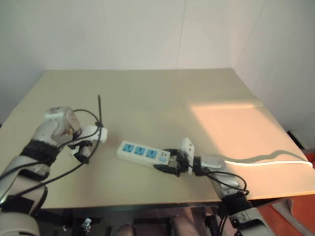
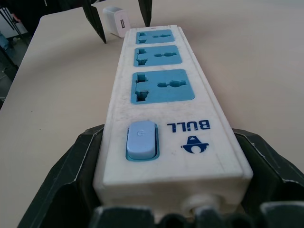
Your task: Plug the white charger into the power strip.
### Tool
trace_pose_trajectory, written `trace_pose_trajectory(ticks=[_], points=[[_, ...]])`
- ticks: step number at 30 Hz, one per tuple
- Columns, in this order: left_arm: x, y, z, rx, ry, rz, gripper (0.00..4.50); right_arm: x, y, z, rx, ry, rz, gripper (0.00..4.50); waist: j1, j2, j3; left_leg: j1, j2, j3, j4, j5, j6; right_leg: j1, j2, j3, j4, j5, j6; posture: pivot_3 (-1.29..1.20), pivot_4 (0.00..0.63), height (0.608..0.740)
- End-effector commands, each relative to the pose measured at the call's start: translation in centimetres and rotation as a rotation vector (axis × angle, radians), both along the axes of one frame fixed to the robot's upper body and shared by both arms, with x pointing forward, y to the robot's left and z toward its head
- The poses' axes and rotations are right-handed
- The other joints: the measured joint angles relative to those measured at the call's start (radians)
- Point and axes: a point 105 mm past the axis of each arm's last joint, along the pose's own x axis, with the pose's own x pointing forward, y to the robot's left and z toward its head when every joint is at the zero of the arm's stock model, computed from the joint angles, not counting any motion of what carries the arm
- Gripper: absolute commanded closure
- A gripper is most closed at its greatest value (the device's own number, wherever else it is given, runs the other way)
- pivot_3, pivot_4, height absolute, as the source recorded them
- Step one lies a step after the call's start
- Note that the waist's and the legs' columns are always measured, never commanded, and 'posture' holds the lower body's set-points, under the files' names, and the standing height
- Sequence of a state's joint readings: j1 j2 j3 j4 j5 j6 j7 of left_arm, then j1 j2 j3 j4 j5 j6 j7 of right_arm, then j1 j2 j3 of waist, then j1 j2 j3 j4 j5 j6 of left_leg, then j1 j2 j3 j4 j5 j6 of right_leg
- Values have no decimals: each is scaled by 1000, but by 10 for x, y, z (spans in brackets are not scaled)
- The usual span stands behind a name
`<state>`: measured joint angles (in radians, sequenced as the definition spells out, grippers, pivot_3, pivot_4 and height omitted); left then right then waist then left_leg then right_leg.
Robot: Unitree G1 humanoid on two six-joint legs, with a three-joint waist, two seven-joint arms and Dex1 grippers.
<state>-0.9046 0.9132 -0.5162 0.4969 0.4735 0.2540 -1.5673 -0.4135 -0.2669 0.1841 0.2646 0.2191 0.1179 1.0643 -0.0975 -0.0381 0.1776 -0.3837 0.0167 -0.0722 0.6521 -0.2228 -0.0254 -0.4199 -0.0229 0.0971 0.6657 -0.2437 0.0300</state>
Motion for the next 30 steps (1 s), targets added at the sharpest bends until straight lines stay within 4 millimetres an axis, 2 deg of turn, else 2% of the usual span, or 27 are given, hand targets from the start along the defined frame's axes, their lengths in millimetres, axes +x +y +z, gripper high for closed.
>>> trace_pose_trajectory(ticks=[1, 9, 10, 13, 17, 19, 25, 30], points=[[-4, 6, -6, 9, 20, 37, 911, -4, 0, -10, -4, 45, 7, 1028, 0, 0, 0, 0, 0, 0, 0, 0, 0, 0, 0, 0, 0, 0, 0, 0, 150, 740], [-1, -2, -5, -20, 5, 22, 3477, -4, -1, -10, -7, 45, -3, 1028, 1, 1, -1, 0, 0, 0, 0, 0, 0, 0, 0, 0, 0, 0, 0, 0, 150, 740], [0, -3, -3, -25, -3, 19, 3476, -4, -2, -11, -8, 45, -4, 1028, 2, 1, -1, 0, 0, 0, 0, 0, 0, 0, 0, 0, 0, 0, 0, 0, 150, 740], [9, -26, 11, -150, -60, -42, 3475, -4, -4, -12, -12, 47, -8, 1028, 4, 1, -1, 0, 0, 0, 0, 0, 0, 0, 0, 0, 0, 0, 0, 0, 150, 740], [16, -83, 46, -504, -156, -190, 3475, -6, -6, -12, -21, 46, 0, 1028, 21, 0, -2, -1, -1, 0, 2, 0, 0, 1, -1, -1, 0, 0, 1, 0, 150, 740], [14, -104, 63, -679, -210, -274, 3475, -7, -6, -12, -28, 43, 17, 1028, 21, 0, -2, -3, 0, 0, 5, 0, 0, 0, -1, -1, -1, 1, 1, 0, 150, 740], [-2, -132, 82, -1008, -228, -405, 3475, -7, -3, -8, -44, 24, 68, 1028, 21, 0, -2, -4, 0, -1, 5, 0, 0, -1, -1, -1, 0, 3, -2, 0, 150, 740], [-17, -138, 85, -1089, -174, -440, 3475, -8, -3, -9, -67, 16, 109, 1028, 19, 0, -2, -4, 0, -1, 5, 0, 0, -1, 0, -1, 0, 3, -2, 0, 150, 740]])
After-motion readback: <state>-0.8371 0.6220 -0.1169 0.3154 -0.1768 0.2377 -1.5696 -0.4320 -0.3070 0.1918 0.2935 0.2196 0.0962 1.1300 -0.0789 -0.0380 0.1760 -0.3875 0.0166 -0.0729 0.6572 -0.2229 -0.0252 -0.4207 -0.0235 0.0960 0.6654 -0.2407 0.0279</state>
